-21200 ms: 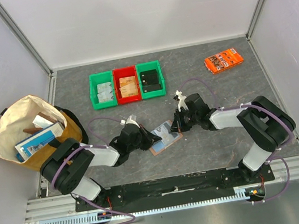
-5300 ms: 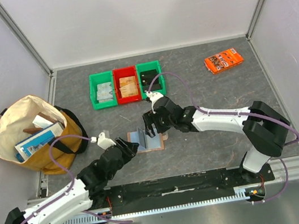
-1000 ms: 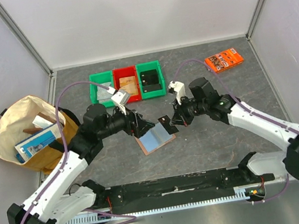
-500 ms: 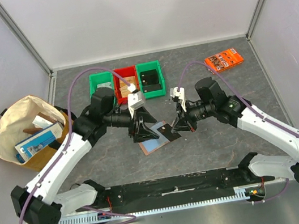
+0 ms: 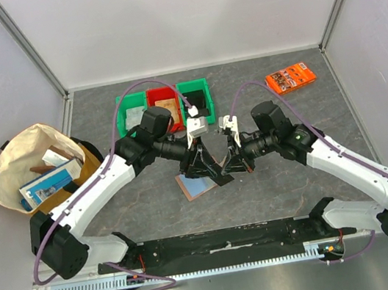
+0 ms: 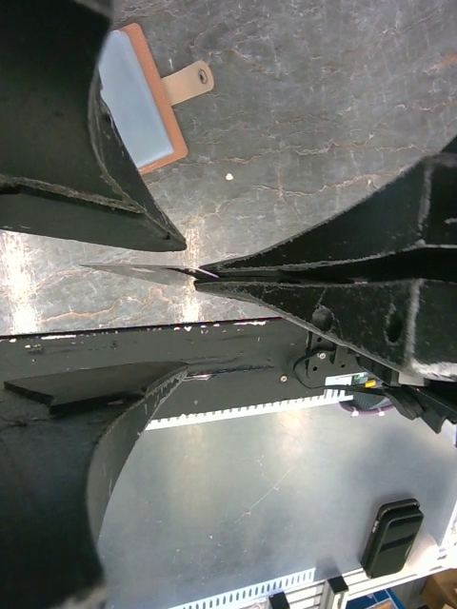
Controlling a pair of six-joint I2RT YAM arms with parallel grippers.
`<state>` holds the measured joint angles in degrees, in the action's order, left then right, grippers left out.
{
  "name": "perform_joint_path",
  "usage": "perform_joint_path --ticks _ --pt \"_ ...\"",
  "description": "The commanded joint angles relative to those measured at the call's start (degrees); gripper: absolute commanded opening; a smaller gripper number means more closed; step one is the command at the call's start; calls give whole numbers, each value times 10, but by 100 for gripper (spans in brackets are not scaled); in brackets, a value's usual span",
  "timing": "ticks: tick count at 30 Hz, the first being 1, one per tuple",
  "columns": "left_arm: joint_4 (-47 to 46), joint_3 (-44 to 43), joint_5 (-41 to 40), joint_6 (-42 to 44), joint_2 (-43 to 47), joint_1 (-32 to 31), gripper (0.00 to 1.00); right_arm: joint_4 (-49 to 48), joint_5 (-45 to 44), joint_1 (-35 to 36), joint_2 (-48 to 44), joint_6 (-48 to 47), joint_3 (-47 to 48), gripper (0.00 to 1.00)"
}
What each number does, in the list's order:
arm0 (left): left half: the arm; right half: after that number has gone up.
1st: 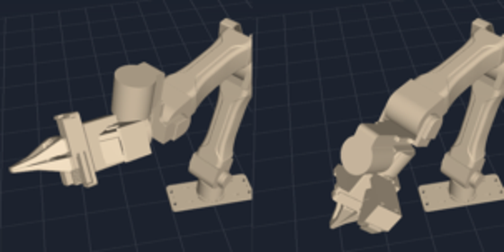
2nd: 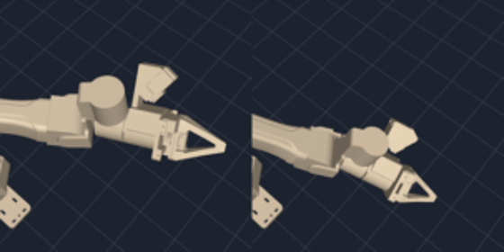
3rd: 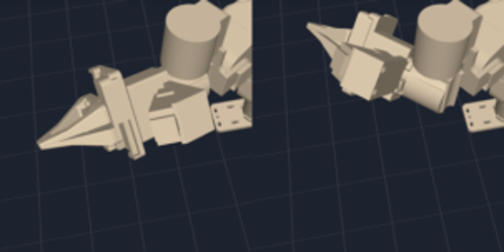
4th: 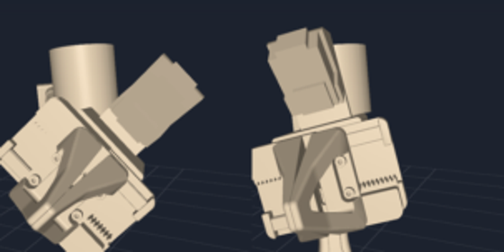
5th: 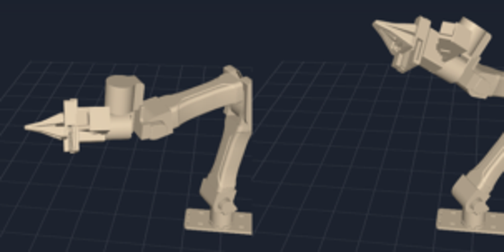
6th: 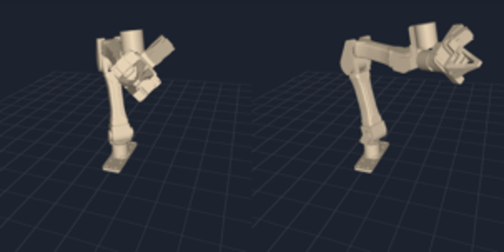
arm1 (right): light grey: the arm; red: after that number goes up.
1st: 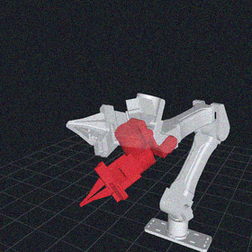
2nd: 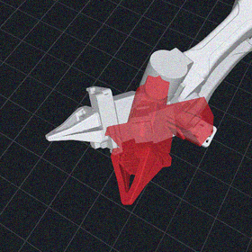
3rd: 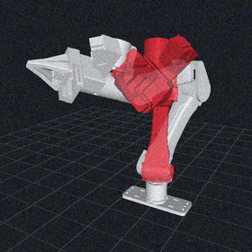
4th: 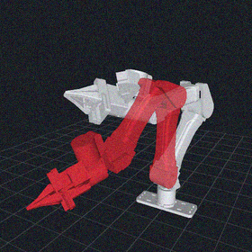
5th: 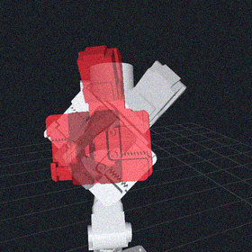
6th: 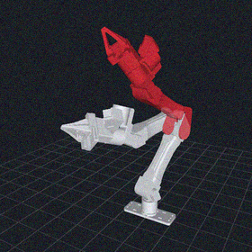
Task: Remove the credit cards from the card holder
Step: Place the credit card in the storage box.
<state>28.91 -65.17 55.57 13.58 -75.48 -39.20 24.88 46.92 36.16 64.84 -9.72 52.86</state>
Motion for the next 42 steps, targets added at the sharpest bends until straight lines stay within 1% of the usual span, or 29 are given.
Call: perform_joint_path --ticks 1,3,4,6,9,11,12,13,15,16,17,19,20,21,22,23,26,28,32,35,37,42 --pt "16 -30 -24 27 -12 -15 55 -16 14 3 6 -6 15 2" --pt "28 -34 -34 35 -19 -20 54 -19 15 2 6 -4 15 2" --pt "33 -34 -36 37 -21 -22 50 -19 16 2 6 -5 15 2" --pt "37 -35 -38 41 -27 -24 48 -21 19 3 6 -4 15 1" --pt "43 -35 -49 44 -29 -24 40 -27 17 3 4 -1 13 1" --pt "53 -37 -52 50 -31 -23 27 -33 15 2 0 0 10 1" --pt "55 -38 -54 52 -32 -23 11 -35 14 3 -1 2 8 1" --pt "55 -39 -56 52 -32 -24 2 -37 13 4 -2 3 6 1" --pt "55 -39 -59 53 -29 -23 2 -42 9 2 -6 6 1 2" --pt "55 -39 -65 51 -29 -23 2 -48 5 3 -8 8 -2 5" --pt "55 -38 -74 47 -27 -22 2 -53 -2 3 -11 12 -6 9" --pt "53 -37 -104 35 -27 -15 2 -68 -31 2 -22 23 -16 24" --pt "46 -36 -114 22 -27 -4 2 -76 -53 2 -28 32 -21 30" --pt "38 -33 -122 7 -27 9 2 -84 -70 1 -35 41 -27 34" --pt "20 -29 -137 -13 -25 20 2 -90 -91 0 -39 50 -29 40" --pt "-2 -24 -156 -43 -24 29 2 -93 -108 0 -44 58 -31 50" --pt "-59 -12 -216 -110 -20 52 2 -113 -167 -5 -57 89 -42 70" --pt "-99 -4 -264 -157 -18 65 2 -133 -235 -7 -73 120 -56 81" --pt "-211 25 -381 -256 -19 90 2 -161 -331 -9 -98 160 -79 88" --pt "-267 28 -437 -316 -47 106 2 -181 -382 -9 -116 185 -96 93" --pt "-305 28 -472 -342 -68 110 2 -186 -373 -9 -121 185 -103 96" --pt "-350 -3 -499 -372 -129 117 2 -192 -370 -9 -139 193 -118 98"
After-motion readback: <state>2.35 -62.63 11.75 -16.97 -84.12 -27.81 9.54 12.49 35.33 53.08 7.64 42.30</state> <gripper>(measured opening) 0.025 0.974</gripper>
